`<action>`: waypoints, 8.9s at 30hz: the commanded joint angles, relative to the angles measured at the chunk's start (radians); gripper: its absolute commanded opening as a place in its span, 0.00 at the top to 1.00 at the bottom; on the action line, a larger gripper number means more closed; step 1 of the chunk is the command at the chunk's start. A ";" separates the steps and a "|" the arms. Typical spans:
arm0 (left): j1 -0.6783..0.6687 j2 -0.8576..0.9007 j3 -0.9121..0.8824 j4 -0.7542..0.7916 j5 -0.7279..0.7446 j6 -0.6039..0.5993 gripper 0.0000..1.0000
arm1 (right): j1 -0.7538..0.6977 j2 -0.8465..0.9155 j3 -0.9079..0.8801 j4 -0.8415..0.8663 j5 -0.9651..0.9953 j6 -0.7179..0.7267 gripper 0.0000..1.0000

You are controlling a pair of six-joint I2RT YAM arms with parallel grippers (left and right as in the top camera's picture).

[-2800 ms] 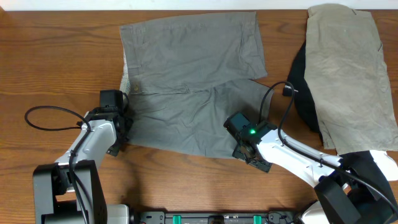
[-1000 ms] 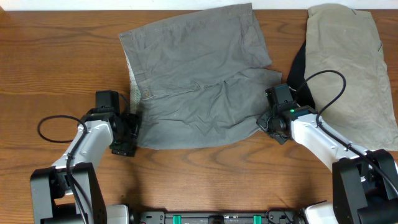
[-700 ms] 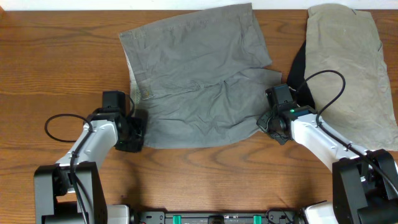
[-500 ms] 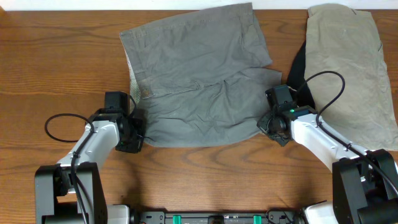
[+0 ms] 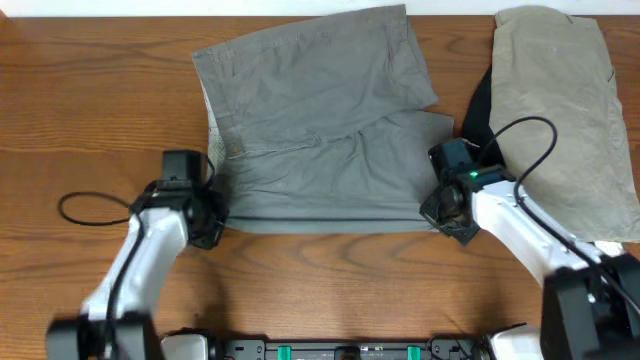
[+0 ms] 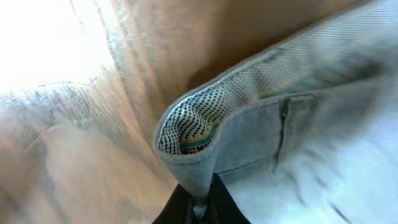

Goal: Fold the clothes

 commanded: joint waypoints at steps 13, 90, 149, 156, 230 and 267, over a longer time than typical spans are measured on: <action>0.011 -0.657 -0.001 -0.216 -0.112 0.150 0.94 | -0.006 -0.410 0.063 -0.166 0.169 -0.024 0.99; 0.011 0.315 0.009 1.244 -0.548 0.177 0.61 | 0.033 0.516 0.374 1.328 0.227 -0.249 0.51; 0.233 0.090 0.486 -0.045 -0.077 0.615 0.02 | 0.332 0.756 1.025 0.402 -0.327 -0.892 0.01; 0.233 0.090 0.486 -0.051 -0.084 0.615 0.02 | 0.387 0.760 1.025 0.420 -0.312 -0.844 0.27; -0.138 0.724 0.544 0.732 -0.066 1.061 0.81 | -0.003 0.677 1.377 -0.021 -0.406 -0.818 0.61; -0.137 0.766 0.544 0.893 -0.210 0.832 0.82 | 0.240 1.115 1.376 0.594 -0.317 -0.656 0.67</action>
